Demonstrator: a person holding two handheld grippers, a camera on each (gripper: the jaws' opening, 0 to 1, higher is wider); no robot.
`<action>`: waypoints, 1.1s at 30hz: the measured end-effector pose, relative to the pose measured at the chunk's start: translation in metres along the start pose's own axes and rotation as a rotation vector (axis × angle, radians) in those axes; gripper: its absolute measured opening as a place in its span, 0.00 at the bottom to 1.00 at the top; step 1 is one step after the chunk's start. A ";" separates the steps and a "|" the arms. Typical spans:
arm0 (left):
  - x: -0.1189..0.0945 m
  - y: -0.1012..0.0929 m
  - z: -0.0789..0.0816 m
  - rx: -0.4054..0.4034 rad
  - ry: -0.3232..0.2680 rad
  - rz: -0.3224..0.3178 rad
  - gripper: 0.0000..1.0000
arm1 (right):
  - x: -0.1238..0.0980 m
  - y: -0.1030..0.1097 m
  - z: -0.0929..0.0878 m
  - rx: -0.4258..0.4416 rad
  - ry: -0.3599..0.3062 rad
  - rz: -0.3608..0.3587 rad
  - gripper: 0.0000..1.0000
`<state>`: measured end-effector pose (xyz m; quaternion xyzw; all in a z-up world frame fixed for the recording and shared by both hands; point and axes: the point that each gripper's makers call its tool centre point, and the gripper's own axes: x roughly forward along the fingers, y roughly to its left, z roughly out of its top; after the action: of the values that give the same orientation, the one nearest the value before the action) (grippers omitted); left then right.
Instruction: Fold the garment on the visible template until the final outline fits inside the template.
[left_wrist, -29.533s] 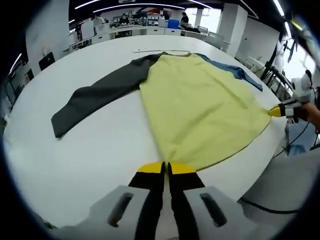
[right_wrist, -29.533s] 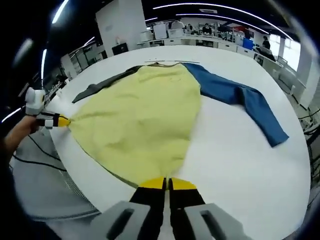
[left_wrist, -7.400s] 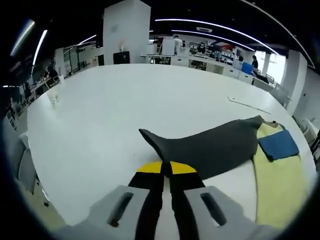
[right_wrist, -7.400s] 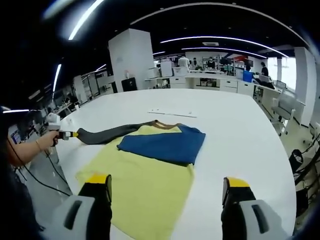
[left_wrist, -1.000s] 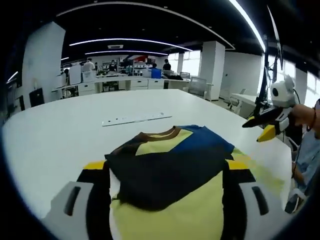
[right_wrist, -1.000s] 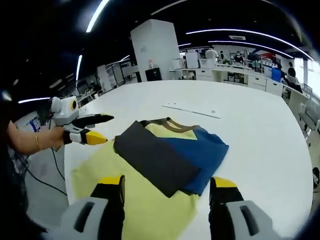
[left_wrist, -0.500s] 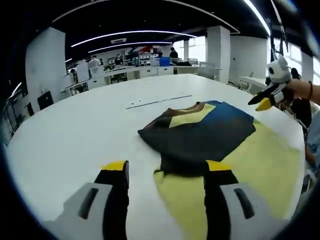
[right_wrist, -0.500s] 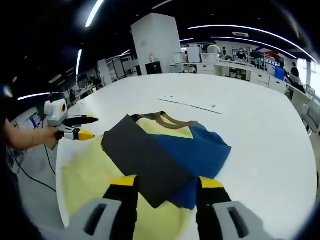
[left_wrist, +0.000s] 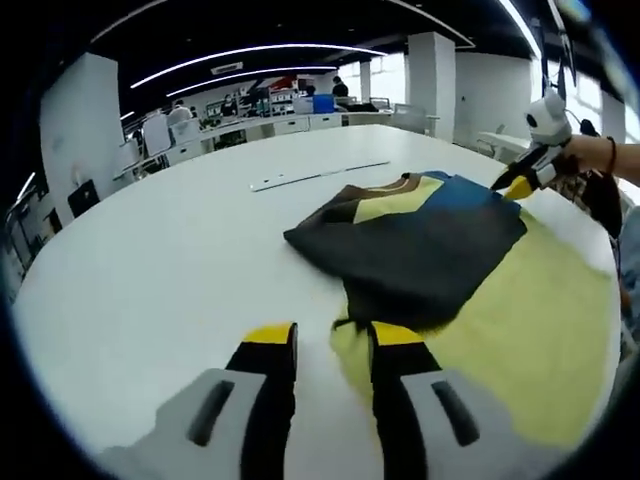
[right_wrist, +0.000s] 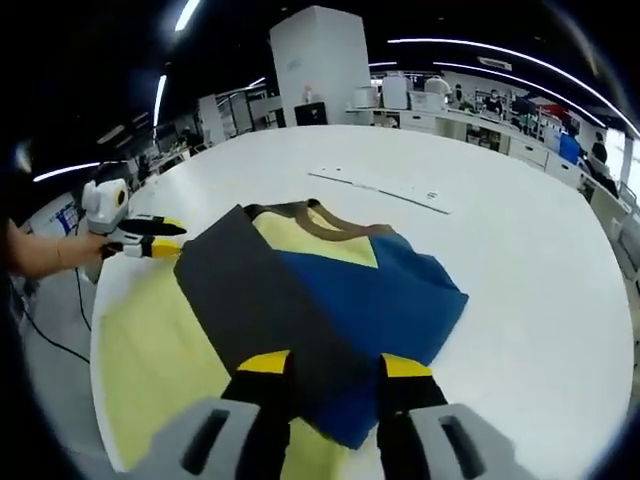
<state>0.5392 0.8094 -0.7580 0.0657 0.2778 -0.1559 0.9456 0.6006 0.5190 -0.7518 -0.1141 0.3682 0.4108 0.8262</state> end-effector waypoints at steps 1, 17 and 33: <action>0.002 -0.001 0.000 0.001 0.001 -0.004 0.24 | 0.002 -0.001 -0.001 -0.005 0.008 0.001 0.25; 0.012 -0.015 -0.001 -0.013 0.007 -0.069 0.00 | 0.009 -0.009 -0.011 -0.033 0.076 -0.020 0.00; 0.009 -0.010 -0.003 -0.088 0.009 -0.040 0.00 | -0.014 -0.010 -0.018 0.064 0.066 -0.030 0.00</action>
<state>0.5416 0.7982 -0.7653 0.0190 0.2900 -0.1621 0.9430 0.5933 0.4957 -0.7563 -0.1068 0.4066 0.3823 0.8229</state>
